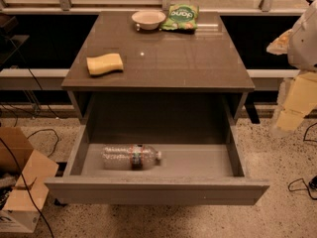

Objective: Pick water bottle from top drawer and place on counter

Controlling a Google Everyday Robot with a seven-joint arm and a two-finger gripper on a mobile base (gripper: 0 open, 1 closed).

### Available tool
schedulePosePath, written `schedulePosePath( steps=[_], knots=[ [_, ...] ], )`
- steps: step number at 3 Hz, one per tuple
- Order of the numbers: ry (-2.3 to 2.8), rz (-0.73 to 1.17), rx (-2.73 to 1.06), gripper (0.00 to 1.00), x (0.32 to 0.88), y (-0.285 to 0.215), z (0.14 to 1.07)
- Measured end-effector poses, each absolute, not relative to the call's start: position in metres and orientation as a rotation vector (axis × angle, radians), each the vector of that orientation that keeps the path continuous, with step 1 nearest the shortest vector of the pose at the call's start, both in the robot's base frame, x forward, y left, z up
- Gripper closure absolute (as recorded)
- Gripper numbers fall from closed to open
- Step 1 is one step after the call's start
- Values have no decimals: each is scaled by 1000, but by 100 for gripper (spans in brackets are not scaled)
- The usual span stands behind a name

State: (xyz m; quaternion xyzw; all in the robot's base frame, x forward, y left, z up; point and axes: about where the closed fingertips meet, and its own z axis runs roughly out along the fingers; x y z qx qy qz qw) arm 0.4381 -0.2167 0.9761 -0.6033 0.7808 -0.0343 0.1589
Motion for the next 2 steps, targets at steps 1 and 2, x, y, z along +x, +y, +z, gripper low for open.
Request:
schedulePosePath(
  steps=[1, 2],
  knots=[
    [2232, -98, -1725, 0, 438, -217, 976],
    [2175, -37, -1712, 0, 448, -197, 962]
  ],
)
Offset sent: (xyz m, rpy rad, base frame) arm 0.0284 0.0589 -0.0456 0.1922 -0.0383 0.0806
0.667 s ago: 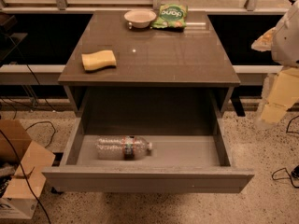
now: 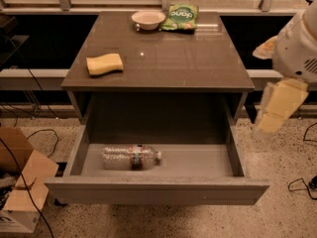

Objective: Pick water bottle from top drawer and place on counter

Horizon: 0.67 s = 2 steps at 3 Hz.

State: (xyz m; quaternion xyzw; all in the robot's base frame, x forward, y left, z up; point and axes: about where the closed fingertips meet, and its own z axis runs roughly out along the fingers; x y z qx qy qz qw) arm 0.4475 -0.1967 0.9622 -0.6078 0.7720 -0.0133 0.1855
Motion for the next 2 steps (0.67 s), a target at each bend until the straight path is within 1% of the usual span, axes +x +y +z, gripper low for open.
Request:
schedulePosePath(
  steps=[2],
  knots=[
    [2041, 195, -1641, 0, 483, -124, 914]
  ],
)
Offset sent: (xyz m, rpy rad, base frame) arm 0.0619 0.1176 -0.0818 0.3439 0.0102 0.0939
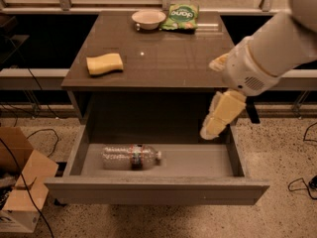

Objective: Pick water bottle from top drawer and place on counter

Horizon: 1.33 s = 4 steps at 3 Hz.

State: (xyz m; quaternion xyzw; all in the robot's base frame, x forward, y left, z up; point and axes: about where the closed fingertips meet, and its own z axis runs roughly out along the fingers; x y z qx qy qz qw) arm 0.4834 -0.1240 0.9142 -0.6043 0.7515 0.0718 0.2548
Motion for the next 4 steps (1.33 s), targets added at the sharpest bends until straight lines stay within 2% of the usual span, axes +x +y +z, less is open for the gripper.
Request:
schedulePosePath(
  steps=[1, 2, 4],
  knots=[
    [2011, 308, -1636, 0, 503, -96, 874],
    [2011, 308, -1636, 0, 503, -96, 874],
    [2032, 431, -1653, 0, 516, -45, 800]
  ],
)
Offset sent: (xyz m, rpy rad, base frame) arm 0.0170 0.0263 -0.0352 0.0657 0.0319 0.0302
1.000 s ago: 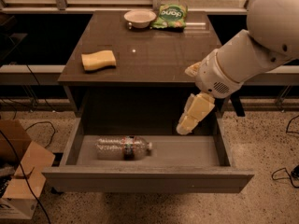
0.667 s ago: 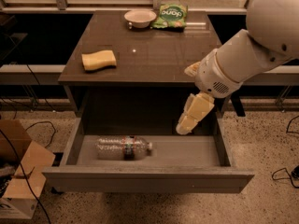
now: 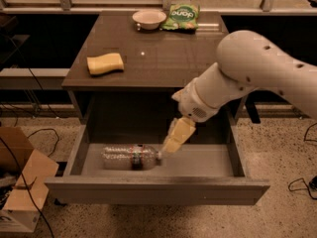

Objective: Pick water bottle from top drawer and place on counter

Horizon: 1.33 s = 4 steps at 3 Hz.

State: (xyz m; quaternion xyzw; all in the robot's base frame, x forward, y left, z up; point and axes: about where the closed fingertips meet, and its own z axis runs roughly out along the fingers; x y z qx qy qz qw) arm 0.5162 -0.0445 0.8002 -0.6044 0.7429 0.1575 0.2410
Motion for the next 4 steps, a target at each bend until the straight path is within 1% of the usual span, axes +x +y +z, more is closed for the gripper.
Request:
schedulePosePath(
  steps=[3, 4],
  knots=[
    [2019, 677, -1628, 0, 540, 37, 684],
    [2037, 722, -1608, 0, 545, 55, 656]
  ],
)
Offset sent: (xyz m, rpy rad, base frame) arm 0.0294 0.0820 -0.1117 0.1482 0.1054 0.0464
